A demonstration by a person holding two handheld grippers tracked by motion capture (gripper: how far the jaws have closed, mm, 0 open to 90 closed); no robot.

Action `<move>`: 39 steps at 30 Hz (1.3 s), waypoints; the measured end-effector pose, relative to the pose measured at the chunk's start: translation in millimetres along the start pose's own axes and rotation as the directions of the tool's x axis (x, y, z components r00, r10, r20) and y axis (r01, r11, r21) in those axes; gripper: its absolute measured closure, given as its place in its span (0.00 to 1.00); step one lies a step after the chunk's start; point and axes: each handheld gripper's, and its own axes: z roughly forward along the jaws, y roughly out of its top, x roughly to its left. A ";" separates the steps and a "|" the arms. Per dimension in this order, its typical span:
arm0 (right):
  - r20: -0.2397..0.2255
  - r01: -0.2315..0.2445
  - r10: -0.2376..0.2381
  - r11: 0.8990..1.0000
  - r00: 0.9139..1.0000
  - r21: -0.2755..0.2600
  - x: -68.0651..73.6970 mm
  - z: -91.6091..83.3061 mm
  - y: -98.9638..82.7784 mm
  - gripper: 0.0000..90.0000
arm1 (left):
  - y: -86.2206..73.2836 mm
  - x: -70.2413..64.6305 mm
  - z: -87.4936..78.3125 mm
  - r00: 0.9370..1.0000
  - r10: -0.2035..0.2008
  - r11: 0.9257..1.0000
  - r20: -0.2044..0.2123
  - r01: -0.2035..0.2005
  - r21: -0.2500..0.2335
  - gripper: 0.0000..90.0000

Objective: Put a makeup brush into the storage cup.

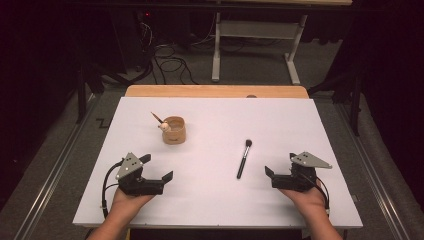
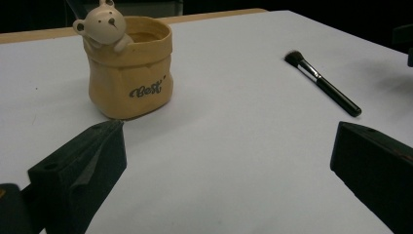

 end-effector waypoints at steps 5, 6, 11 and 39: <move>0.007 0.024 -0.025 0.997 1.000 0.070 4.4 3.8 1.7 0.01 | 1.4 -3.2 -0.7 1.000 0.006 1.000 0.015 -0.006 -0.005 0.01; 0.004 0.031 -0.032 0.996 0.999 0.084 5.4 4.6 1.6 0.01 | 1.1 -3.8 -0.8 1.000 0.011 1.000 0.017 -0.011 0.000 0.01; -0.007 0.048 -0.047 0.985 0.999 0.163 7.2 6.9 2.1 0.01 | 0.8 -5.3 0.4 1.000 -0.002 1.000 0.025 0.002 0.001 0.01; -0.112 0.115 -0.068 0.864 0.991 0.490 16.0 8.8 8.8 0.06 | 1.5 -3.9 0.3 0.999 0.004 1.000 0.051 -0.004 0.009 0.01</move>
